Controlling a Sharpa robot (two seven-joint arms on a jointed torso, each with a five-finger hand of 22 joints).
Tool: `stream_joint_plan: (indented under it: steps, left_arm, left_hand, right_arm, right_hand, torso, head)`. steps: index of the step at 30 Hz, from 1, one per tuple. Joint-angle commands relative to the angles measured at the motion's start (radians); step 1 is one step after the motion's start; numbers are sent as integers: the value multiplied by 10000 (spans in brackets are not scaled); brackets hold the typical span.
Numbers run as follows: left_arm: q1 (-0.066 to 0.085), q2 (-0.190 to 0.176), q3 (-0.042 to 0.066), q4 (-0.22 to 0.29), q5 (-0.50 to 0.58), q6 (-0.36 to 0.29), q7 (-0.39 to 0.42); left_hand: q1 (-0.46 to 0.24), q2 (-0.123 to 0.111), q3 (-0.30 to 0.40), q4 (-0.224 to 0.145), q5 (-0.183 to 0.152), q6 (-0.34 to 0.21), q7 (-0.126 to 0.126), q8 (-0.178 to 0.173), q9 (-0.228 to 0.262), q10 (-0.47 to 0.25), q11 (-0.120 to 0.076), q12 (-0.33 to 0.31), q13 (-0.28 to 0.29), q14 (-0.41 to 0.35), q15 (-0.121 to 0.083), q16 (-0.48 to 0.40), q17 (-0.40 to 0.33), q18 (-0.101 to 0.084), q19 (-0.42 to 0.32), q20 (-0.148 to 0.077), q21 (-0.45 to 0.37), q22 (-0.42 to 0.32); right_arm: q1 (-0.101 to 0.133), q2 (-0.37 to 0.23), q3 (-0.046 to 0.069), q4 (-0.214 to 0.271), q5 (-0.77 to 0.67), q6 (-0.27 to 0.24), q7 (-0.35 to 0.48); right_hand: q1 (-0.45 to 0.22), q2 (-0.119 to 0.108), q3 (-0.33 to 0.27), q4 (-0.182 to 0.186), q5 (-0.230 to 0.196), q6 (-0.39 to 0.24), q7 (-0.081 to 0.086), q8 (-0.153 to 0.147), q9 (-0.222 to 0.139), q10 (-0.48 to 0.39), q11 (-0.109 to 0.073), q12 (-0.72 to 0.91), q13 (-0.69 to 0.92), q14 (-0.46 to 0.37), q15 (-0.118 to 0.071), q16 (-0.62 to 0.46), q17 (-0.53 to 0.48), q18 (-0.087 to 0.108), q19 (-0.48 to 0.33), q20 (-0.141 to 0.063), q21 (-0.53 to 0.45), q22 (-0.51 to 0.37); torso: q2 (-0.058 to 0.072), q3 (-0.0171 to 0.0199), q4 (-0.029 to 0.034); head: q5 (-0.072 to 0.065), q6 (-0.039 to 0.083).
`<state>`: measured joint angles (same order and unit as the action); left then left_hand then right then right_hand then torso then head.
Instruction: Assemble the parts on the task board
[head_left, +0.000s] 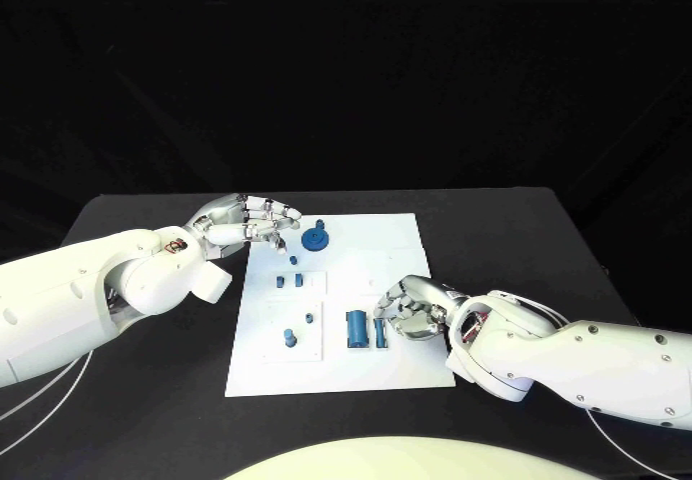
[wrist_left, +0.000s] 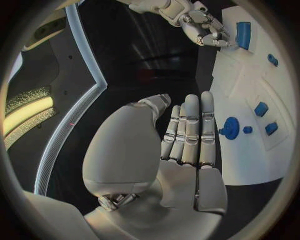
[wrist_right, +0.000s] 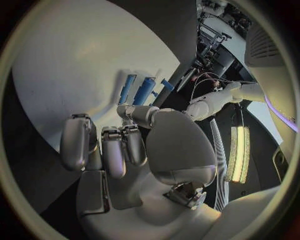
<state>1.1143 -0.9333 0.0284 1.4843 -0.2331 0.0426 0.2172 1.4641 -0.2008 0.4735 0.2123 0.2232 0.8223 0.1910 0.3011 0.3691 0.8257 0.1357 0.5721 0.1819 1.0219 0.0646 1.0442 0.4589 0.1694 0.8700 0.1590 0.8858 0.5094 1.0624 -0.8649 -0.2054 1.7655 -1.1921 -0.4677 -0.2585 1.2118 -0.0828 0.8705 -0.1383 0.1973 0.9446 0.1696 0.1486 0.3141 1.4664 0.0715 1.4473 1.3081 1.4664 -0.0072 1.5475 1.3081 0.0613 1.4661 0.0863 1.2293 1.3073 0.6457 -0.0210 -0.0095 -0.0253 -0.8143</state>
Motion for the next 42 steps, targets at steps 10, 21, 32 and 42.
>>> stream_joint_plan:
  steps: [10,21,32,42]
  left_arm:
    - [4,16,-7,-6,14,120,95]
    - [-1,122,-110,-112,506,-1029,889]
    - [-66,564,-161,-903,2015,-2642,2133]
    - [-74,1388,-163,-2257,2789,-3369,2862]
  left_hand:
    - [72,47,36,-2,53,-72,21,60,-19,21,-9,27,-14,-65,-22,-41,-9,140,54,4,-5,19]
    - [-17,-25,-11,42,34,-116,19,49,-34,-9,1,13,-33,-93,-5,-59,-13,131,24,17,-23,15]
    - [-87,-94,-471,412,16,-639,130,261,-159,-1100,422,-360,-667,-1934,562,-1022,-726,90,-1558,817,-2931,-1583]
    - [15,244,-1504,737,40,-1138,-259,-172,-959,-1463,432,-2044,-1195,-2600,632,-1360,-1501,-113,-2301,1323,-6267,-3628]
  right_arm:
    - [22,-217,15,133,1402,-2077,2278]
    - [764,-228,171,-1012,7123,-2595,4658]
    - [1191,778,329,-4032,9424,-1346,6188]
    - [1217,1408,379,-5268,9612,-854,7068]
  right_hand:
    - [-102,15,-30,-101,-54,60,-4,-2,11,157,49,-60,1478,910,50,8,2053,47,-39,59,-166,1758]
    - [-377,-15,-1011,103,-96,77,-31,167,76,-597,46,-1016,606,676,65,-403,1158,334,-659,135,-1756,1326]
    - [-304,-384,-2353,395,-90,-584,79,802,320,-4963,173,-6628,-4531,-2141,197,-4766,-4925,1191,-3562,300,-8207,-986]
    - [78,-574,-2765,990,-98,-1145,223,1393,332,-5213,448,-9686,-8499,-3268,534,-8946,-7222,1195,-4422,635,-10234,-3141]
  torso:
    - [-11,-1,-11]
    - [-187,-119,-56]
    - [-454,-194,-65]
    - [-615,-114,-15]
  head:
    - [38,60]
    - [-54,358]
    - [45,899]
    - [177,1327]
